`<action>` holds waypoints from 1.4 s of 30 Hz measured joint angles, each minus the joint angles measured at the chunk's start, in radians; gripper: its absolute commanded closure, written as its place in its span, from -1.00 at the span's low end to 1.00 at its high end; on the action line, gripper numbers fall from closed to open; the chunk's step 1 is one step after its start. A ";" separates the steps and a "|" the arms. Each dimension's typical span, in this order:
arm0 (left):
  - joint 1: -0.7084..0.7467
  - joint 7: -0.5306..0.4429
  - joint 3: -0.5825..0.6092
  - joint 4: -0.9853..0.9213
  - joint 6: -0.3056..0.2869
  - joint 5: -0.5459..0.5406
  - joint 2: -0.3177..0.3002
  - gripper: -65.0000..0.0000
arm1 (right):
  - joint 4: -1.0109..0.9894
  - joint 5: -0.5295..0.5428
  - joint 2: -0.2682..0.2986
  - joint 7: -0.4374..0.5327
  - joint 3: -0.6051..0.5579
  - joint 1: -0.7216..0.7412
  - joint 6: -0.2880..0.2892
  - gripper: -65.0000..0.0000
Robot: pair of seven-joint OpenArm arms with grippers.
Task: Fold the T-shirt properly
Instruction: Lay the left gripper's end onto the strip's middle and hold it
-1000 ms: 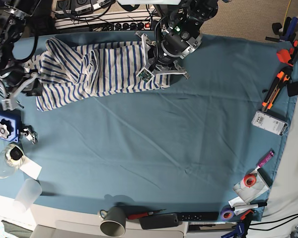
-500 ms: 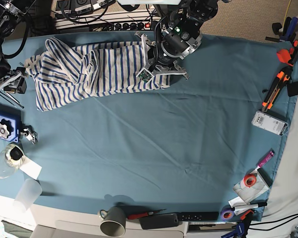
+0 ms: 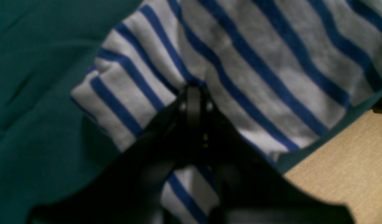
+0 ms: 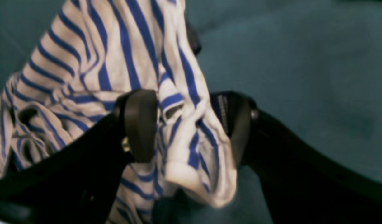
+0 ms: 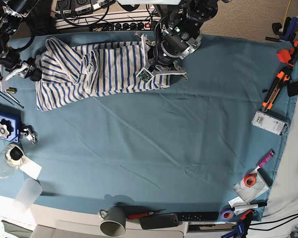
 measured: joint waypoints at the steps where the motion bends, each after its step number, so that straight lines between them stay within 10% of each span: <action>1: 0.000 0.000 0.000 0.000 0.000 0.000 0.000 1.00 | -0.006 0.000 0.001 0.000 0.000 0.001 0.000 -0.10; 27: -0.001 0.000 0.000 0.000 0.000 -0.001 0.000 1.00 | -0.013 0.373 0.003 -0.137 0.000 0.006 0.072 -0.10; 42: 0.002 -0.027 0.000 -0.003 0.000 0.002 -0.001 1.00 | -0.013 0.251 0.000 -0.135 0.001 0.083 0.055 -0.10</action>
